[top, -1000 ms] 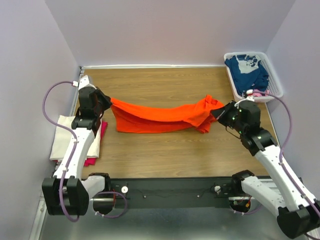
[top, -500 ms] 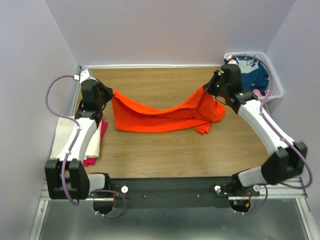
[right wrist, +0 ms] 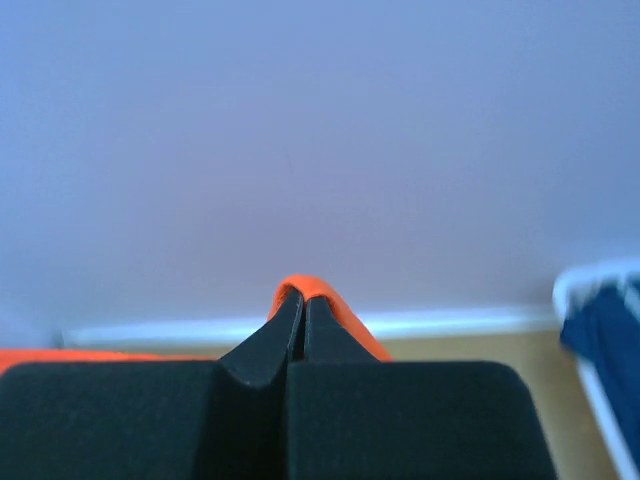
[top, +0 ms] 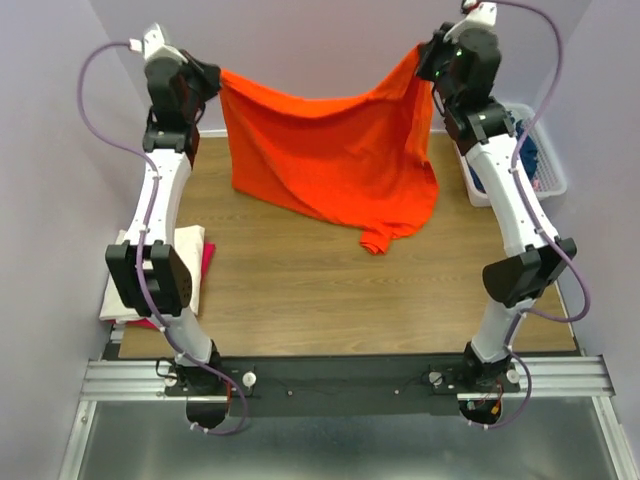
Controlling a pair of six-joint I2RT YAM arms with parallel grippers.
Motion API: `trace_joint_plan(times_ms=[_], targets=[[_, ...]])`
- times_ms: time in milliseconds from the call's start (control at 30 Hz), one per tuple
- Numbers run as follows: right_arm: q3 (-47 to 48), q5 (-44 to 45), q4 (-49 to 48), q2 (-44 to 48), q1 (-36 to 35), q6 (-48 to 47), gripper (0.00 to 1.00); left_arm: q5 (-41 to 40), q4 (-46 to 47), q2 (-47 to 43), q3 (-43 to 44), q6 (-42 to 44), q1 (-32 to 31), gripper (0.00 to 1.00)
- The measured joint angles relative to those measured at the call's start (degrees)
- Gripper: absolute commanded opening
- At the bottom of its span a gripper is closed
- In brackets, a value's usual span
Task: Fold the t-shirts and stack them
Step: Flatten the tshirt out
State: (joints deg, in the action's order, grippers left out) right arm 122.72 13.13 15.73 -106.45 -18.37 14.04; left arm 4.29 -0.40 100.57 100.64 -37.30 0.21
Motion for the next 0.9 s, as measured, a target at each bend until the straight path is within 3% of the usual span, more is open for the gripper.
trace_joint_plan(times_ms=[167, 333, 433, 667, 767, 900], targets=[[6.34, 1.33, -7.39, 2.73, 0.07, -4.85, 0.00, 1.18, 2.51, -0.50, 11.63, 1.25, 0.50, 0.00], [4.50, 2.75, -11.80, 5.86, 0.24, -7.69, 0.00, 2.01, 4.66, -2.89, 9.51, 1.88, 0.90, 0.00], [-4.85, 3.10, -13.20, 10.56, 0.50, -7.41, 0.00, 2.60, 6.14, -5.66, 0.07, 1.81, 1.81, 0.00], [-38.88, 4.24, -12.26, 28.35, 0.59, -2.01, 0.00, 3.72, 6.51, -13.51, -24.96, 0.72, 4.22, 0.00], [-46.27, 4.22, -9.99, 37.44, 0.59, -0.26, 0.00, 4.17, 4.72, -21.55, -32.33, 0.39, 4.61, 0.00], [-45.03, 4.15, -8.94, 47.76, 0.63, 0.87, 0.00, 5.03, 5.14, -34.16, -34.03, 0.37, 4.57, 0.00]])
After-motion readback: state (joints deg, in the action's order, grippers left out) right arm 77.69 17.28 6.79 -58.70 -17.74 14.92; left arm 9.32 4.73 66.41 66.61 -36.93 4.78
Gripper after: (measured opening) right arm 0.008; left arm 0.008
